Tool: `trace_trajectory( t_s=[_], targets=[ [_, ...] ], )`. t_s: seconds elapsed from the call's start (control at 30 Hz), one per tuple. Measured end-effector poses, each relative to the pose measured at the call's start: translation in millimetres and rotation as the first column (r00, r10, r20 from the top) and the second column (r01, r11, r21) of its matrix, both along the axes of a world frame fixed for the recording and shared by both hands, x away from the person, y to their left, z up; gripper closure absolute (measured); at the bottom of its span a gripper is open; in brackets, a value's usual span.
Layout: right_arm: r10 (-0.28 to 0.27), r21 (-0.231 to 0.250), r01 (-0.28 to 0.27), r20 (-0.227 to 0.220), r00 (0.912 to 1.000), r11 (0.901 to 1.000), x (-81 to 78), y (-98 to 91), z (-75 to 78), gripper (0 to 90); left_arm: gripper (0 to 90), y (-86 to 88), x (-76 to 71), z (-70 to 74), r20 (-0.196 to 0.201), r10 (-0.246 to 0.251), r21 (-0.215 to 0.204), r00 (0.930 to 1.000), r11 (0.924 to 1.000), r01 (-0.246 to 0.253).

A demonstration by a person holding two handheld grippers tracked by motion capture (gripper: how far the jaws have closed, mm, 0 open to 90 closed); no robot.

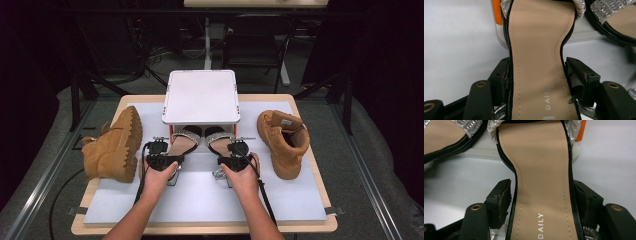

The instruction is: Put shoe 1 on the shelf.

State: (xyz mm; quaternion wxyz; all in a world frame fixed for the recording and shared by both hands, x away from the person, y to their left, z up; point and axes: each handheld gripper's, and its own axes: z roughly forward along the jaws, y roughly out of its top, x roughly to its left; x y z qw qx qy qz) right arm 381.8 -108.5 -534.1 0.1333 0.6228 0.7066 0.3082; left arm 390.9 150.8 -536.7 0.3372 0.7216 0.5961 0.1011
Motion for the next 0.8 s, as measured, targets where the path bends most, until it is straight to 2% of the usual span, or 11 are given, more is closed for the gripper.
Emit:
trace_trajectory(
  t_s=[0.03,0.07,0.13,0.3,0.4,0.53,0.63,0.8],
  targets=[
    [0.002,-0.003,-0.002,0.006,1.0,1.0,-0.2,-0.2,-0.1,35.3,39.6,1.1,0.8,-0.5,-0.006,-0.005,-0.022,1.0,0.9998,0.005],
    [0.003,-0.003,-0.003,0.012,0.9999,1.0,-0.9,-0.3,0.4,34.5,35.0,1.9,0.8,0.2,-0.005,-0.001,-0.032,1.0,0.9995,0.001],
    [0.01,-0.006,-0.009,0.021,0.9997,0.9999,-1.6,-0.7,1.4,33.3,34.7,3.9,0.7,1.8,0.002,0.006,-0.041,1.0,0.9992,-0.005],
    [0.02,-0.017,-0.02,0.025,0.9995,0.9997,-2.8,-1.4,3.3,32.1,34.6,8.0,-1.0,5.2,0.018,0.01,-0.029,0.9998,0.9995,-0.01],
    [0.024,-0.025,-0.023,0.05,0.9985,0.9994,-4.6,-1.7,5.2,31.5,34.5,8.3,-3.6,7.7,0.053,0.006,-0.019,0.9986,0.9998,-0.005],
    [0.038,-0.024,-0.036,0.084,0.9957,0.999,-8.1,-2.6,9.4,31.1,34.5,8.9,-9.8,14.1,0.113,-0.008,-0.028,0.9936,0.9996,0.011],
    [0.046,-0.025,-0.043,0.104,0.9935,0.9987,-12.4,-3.0,13.5,31.0,34.6,9.8,-14.2,17.8,0.137,-0.022,-0.023,0.9904,0.9994,0.025],
    [0.055,-0.031,-0.051,0.141,0.9885,0.9982,-20.0,-3.7,20.1,31.8,34.6,15.2,-24.5,27.9,0.192,-0.031,-0.039,0.9809,0.9984,0.04]
  ],
)
